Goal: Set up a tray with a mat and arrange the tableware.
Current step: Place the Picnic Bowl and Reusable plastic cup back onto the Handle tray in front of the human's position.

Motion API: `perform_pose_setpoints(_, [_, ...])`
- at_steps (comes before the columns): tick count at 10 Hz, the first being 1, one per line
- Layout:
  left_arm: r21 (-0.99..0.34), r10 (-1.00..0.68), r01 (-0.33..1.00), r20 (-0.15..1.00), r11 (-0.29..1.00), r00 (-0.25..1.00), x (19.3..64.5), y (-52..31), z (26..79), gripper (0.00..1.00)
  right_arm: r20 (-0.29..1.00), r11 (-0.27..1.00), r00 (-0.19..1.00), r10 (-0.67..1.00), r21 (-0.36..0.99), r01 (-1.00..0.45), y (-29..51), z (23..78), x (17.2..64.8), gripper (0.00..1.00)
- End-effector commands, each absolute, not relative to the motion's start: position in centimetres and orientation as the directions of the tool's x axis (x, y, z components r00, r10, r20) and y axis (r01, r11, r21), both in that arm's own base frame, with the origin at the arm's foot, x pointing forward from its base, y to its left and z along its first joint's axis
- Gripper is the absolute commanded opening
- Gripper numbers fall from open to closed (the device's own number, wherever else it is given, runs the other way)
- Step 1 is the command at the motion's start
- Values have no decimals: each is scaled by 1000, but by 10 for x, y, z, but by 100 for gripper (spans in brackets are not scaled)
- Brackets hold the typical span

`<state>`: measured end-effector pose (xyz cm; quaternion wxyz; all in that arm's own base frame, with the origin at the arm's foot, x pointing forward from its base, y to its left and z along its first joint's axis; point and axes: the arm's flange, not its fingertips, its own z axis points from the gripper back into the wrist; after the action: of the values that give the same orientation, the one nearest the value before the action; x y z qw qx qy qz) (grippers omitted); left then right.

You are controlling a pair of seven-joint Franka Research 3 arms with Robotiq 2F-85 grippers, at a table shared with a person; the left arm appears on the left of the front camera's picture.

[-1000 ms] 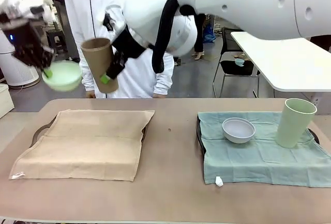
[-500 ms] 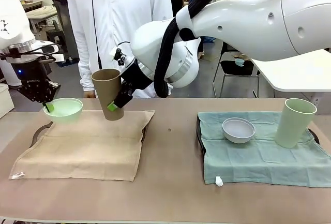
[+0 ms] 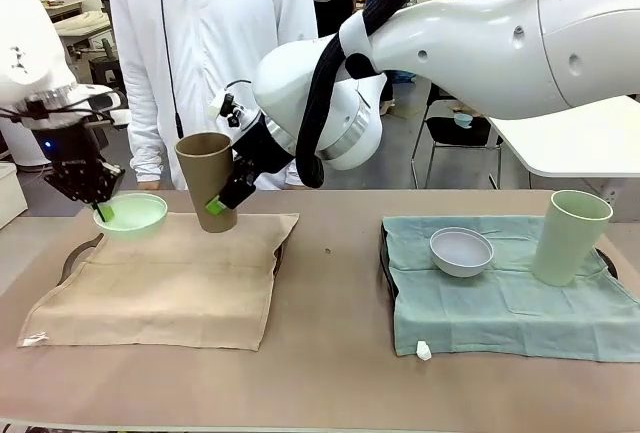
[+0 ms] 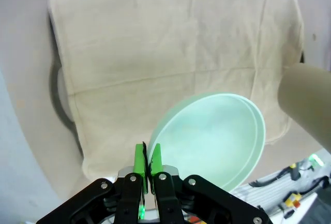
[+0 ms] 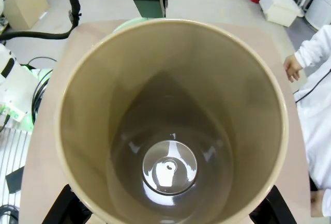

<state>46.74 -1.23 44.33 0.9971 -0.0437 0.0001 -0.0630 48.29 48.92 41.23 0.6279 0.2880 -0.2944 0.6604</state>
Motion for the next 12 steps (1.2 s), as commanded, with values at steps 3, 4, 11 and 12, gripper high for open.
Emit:
perform_pose_setpoints(3, [-164, -190, 190, 17, 968, 982, 480, -14, 383, 4, 800, -87, -71, 596, -23, -996, 481, 367, 483, 81])
perform_pose_setpoints(4, [-157, -185, 186, 19, 970, 982, 483, -11, 373, 4, 797, -101, -75, 599, -19, -995, 482, 353, 484, 81])
perform_pose_setpoints(11, [-184, -160, 166, 48, 969, 986, 491, 2, 353, 54, 765, -86, 17, 643, 94, -992, 480, 287, 490, 100])
perform_pose_setpoints(12, [-188, -164, 169, 43, 968, 986, 491, 2, 353, 64, 763, -83, 20, 646, 97, -992, 480, 289, 490, 100])
